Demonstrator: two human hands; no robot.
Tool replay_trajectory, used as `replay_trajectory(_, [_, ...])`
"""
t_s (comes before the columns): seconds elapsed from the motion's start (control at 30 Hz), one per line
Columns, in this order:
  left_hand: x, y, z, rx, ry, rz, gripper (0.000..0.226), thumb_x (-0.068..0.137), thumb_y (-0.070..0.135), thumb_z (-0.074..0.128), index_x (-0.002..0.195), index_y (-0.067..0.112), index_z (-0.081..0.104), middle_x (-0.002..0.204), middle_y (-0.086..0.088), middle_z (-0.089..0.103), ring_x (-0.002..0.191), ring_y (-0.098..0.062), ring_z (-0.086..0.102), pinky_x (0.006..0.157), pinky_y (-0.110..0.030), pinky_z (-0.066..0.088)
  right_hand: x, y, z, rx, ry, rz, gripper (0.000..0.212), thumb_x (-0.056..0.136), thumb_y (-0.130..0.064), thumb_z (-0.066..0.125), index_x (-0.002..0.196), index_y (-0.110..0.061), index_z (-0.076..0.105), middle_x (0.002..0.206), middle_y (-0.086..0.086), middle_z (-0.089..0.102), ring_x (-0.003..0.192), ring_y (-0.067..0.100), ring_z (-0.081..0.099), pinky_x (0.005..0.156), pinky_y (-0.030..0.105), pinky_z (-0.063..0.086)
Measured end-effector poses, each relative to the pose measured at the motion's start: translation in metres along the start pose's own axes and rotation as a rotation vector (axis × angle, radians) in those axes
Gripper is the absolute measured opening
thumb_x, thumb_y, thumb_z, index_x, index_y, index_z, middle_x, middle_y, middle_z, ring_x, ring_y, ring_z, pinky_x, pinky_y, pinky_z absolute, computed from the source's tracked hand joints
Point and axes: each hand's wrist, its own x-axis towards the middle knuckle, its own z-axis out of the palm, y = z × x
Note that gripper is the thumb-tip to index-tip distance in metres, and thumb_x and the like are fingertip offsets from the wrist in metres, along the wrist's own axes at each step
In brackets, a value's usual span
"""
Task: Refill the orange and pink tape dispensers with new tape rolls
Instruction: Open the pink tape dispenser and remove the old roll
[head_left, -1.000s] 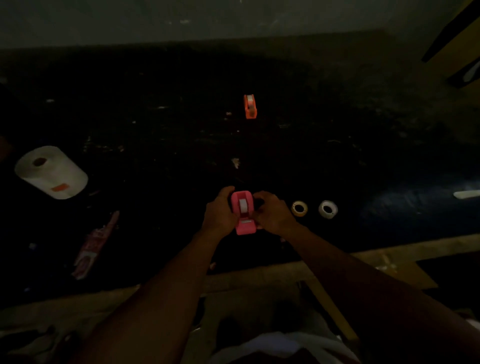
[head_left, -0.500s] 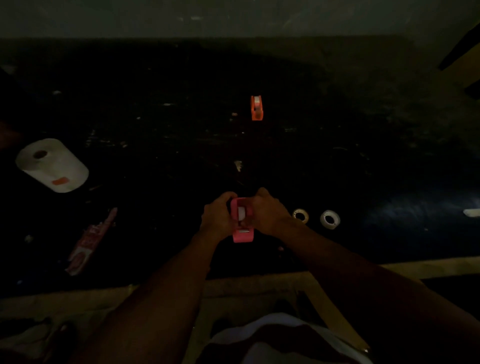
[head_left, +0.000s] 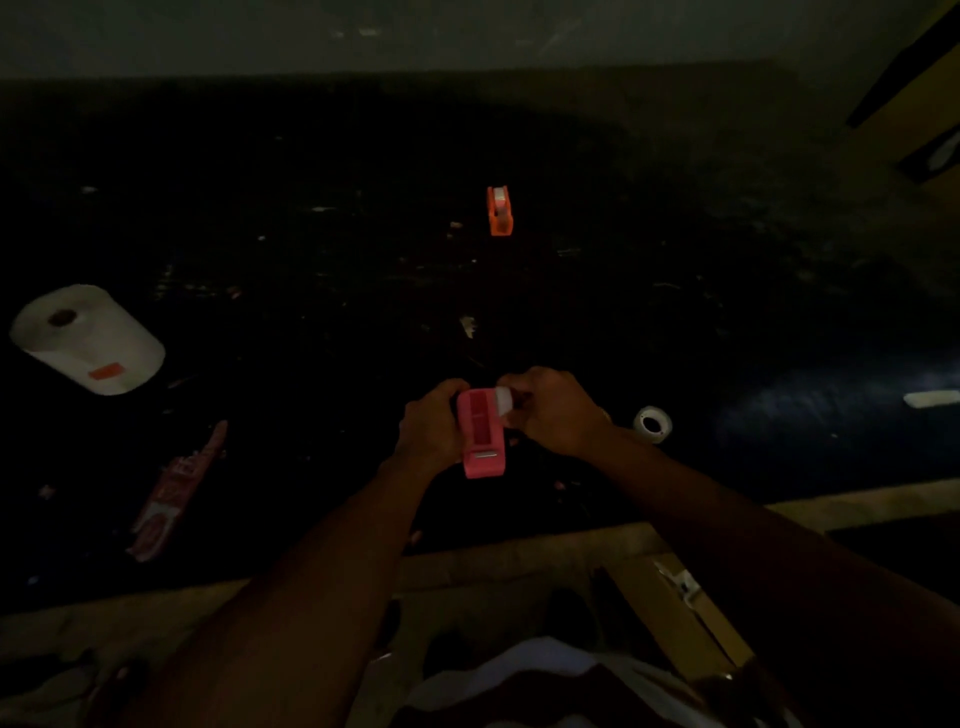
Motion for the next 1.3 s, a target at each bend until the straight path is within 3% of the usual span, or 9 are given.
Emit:
replay_trajectory(0.2, [-0.001, 0.001, -0.016, 0.083, -0.054, 0.063, 0.071, 0.081, 0.024, 0.07, 0.145, 0.02, 0.04, 0.139, -0.01, 0.054, 0.124, -0.03, 0.055, 0.107, -0.041, 0.044, -0.014, -0.002, -0.002, 0.049, 0.073, 0.052, 0.028, 0.078, -0.002, 0.068, 0.104, 0.005, 0.066, 0.1, 0.02, 0.068, 0.093, 0.03, 0.066, 0.082, 0.025, 0.048])
replay_trajectory(0.33, [-0.008, 0.019, -0.019, -0.03, 0.142, 0.068, 0.051, 0.085, 0.006, 0.062, 0.134, 0.019, 0.054, 0.105, -0.01, 0.072, 0.092, -0.019, 0.067, 0.087, -0.028, 0.054, -0.018, 0.001, -0.003, 0.107, 0.11, 0.129, 0.042, 0.077, -0.005, 0.071, 0.119, -0.007, 0.064, 0.111, 0.014, 0.069, 0.103, 0.026, 0.066, 0.095, 0.038, 0.05])
replay_trajectory(0.53, [-0.024, 0.05, 0.004, -0.624, -0.099, -0.011, 0.036, 0.09, 0.001, 0.061, 0.126, -0.004, 0.058, 0.089, -0.007, 0.066, 0.072, -0.016, 0.063, 0.061, -0.019, 0.057, -0.02, -0.001, -0.016, 0.138, 0.133, 0.053, 0.024, 0.08, -0.006, 0.067, 0.104, -0.004, 0.069, 0.099, 0.015, 0.072, 0.094, 0.025, 0.067, 0.085, 0.036, 0.054])
replay_trajectory(0.77, [-0.015, 0.072, 0.01, -0.825, -0.121, -0.048, 0.013, 0.081, 0.002, 0.072, 0.094, 0.0, 0.072, 0.104, -0.015, 0.072, 0.075, -0.014, 0.071, 0.065, -0.019, 0.06, -0.016, 0.008, -0.041, 0.217, 0.098, 0.019, 0.033, 0.081, -0.003, 0.068, 0.113, -0.007, 0.066, 0.107, 0.009, 0.07, 0.095, 0.015, 0.063, 0.077, 0.011, 0.044])
replay_trajectory(0.87, [-0.011, 0.08, 0.012, -0.815, -0.103, -0.07, 0.026, 0.08, 0.001, 0.074, 0.105, -0.005, 0.069, 0.107, -0.018, 0.071, 0.084, -0.019, 0.071, 0.066, -0.021, 0.061, -0.015, 0.015, -0.048, 0.218, 0.108, 0.016, 0.033, 0.078, -0.004, 0.071, 0.11, -0.012, 0.068, 0.104, 0.005, 0.07, 0.091, 0.013, 0.063, 0.079, 0.016, 0.048])
replay_trajectory(1.0, [-0.011, 0.086, 0.018, -0.742, -0.06, -0.095, 0.019, 0.08, 0.007, 0.074, 0.098, 0.001, 0.07, 0.103, -0.017, 0.071, 0.078, -0.019, 0.069, 0.058, -0.02, 0.059, -0.012, 0.026, -0.053, 0.2, 0.093, 0.03, 0.034, 0.076, -0.009, 0.074, 0.108, -0.016, 0.067, 0.104, 0.006, 0.071, 0.095, 0.017, 0.066, 0.087, 0.032, 0.054])
replay_trajectory(1.07, [-0.012, 0.088, 0.02, -0.728, -0.049, -0.107, 0.026, 0.079, 0.008, 0.075, 0.103, -0.001, 0.069, 0.101, -0.017, 0.071, 0.077, -0.02, 0.069, 0.058, -0.021, 0.06, -0.012, 0.031, -0.053, 0.203, 0.081, 0.053, 0.037, 0.074, -0.01, 0.075, 0.109, -0.018, 0.066, 0.105, 0.005, 0.071, 0.094, 0.014, 0.065, 0.085, 0.027, 0.054])
replay_trajectory(1.2, [-0.013, 0.084, 0.018, -0.777, -0.057, -0.111, 0.021, 0.081, 0.001, 0.072, 0.101, 0.003, 0.067, 0.095, -0.012, 0.069, 0.081, -0.019, 0.067, 0.066, -0.023, 0.06, -0.01, 0.036, -0.049, 0.205, 0.088, 0.09, 0.035, 0.078, -0.015, 0.072, 0.113, -0.019, 0.065, 0.105, 0.003, 0.07, 0.089, 0.008, 0.061, 0.064, 0.0, 0.043])
replay_trajectory(1.3, [-0.01, 0.078, 0.015, -0.822, -0.013, -0.128, 0.023, 0.084, -0.009, 0.063, 0.106, -0.002, 0.066, 0.09, -0.011, 0.066, 0.083, -0.018, 0.065, 0.069, -0.021, 0.058, -0.01, 0.037, -0.042, 0.116, 0.081, 0.098, 0.037, 0.086, -0.022, 0.066, 0.122, -0.015, 0.061, 0.117, 0.005, 0.067, 0.106, 0.016, 0.062, 0.081, 0.01, 0.042])
